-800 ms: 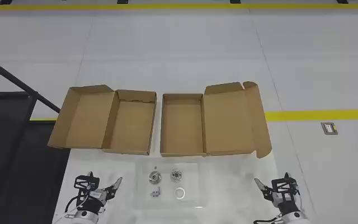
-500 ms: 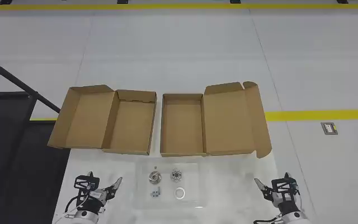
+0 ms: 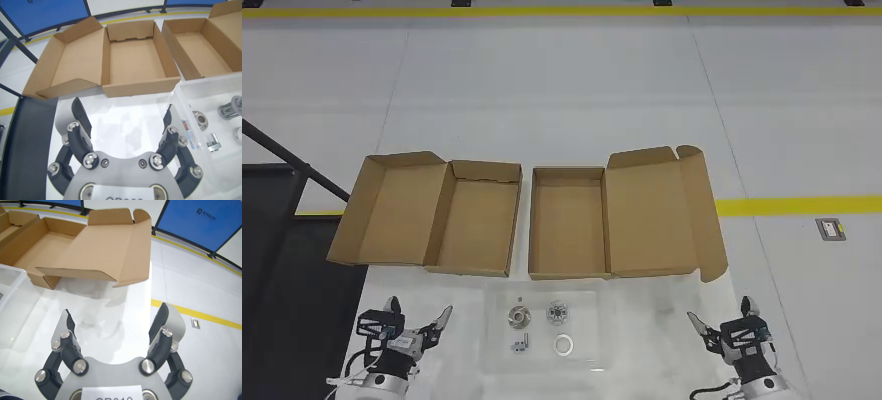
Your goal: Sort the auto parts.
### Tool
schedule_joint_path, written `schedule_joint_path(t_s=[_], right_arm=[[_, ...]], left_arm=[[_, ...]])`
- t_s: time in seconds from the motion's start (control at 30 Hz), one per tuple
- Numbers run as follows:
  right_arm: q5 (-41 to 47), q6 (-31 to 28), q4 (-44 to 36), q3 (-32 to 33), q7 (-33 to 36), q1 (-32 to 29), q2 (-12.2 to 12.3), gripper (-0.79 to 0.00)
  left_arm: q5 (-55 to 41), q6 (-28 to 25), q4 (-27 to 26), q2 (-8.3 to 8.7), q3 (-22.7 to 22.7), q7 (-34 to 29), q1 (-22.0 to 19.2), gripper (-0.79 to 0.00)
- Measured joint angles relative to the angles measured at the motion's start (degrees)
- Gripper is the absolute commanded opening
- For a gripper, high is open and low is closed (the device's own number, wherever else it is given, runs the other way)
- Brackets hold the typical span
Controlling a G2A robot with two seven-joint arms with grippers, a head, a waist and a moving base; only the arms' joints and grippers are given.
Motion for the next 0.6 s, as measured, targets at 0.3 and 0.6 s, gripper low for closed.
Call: schedule_joint_path(t_s=[0.3, 0.6], right_arm=[[3.8, -26.2, -8.9, 0.8, 8.1, 5.0, 1.5, 0.000], [4.4, -28.4, -9.3, 0.7, 9.3, 5.9, 1.6, 0.000]], left_arm=[[-2.8, -18.8, -1.8, 1.09, -5.2, 5.8, 0.3, 0.000], [-3.2, -20.6, -1.4, 1.21, -6.1, 6.1, -0.1, 0.000]])
